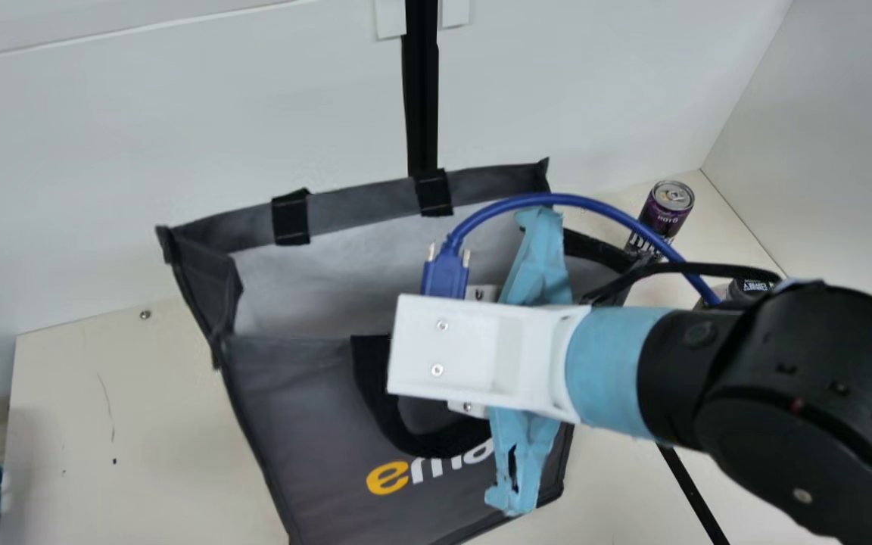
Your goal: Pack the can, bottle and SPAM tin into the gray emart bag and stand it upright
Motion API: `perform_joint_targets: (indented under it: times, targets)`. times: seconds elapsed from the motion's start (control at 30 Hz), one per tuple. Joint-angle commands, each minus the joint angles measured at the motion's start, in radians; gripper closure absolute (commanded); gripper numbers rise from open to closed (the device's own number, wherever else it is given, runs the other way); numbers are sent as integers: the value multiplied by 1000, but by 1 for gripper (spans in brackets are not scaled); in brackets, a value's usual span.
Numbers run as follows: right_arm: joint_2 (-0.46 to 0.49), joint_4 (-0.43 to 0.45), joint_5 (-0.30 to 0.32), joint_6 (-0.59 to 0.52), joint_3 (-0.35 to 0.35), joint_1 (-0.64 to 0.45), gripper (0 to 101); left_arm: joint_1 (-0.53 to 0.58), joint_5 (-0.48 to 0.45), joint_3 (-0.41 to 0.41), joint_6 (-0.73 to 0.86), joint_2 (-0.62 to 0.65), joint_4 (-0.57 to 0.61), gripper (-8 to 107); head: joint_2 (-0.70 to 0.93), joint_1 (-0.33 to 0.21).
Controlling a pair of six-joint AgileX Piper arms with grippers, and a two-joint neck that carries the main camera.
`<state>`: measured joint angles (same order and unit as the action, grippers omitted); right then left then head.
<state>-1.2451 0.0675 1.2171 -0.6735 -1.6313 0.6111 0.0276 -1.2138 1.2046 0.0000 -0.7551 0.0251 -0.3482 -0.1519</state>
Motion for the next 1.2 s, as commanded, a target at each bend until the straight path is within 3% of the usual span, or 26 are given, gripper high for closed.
perform_joint_targets:
  times: [0.0, 0.1, 0.53, 1.03, 1.17]
  targets:
    - [4, 20, 3, 30, 13, 34, 101, 0, 0, 0, 0, 0, 0, 9, -1, -23]
    - [12, 41, 3, 62, 34, 70, 101, 0, 0, 0, 0, 0, 0, 9, -1, -23]
    - [71, 73, 3, 142, 90, 136, 58, 0, 0, 0, 0, 0, 0, 9, -1, -23]
    - [162, -1, 3, 62, 106, 47, 8, 0, 0, 0, 0, 0, 0, 9, -1, -23]
    - [182, -44, 3, 39, 105, 6, 6, 0, 0, 0, 0, 0, 0, 9, -1, -23]
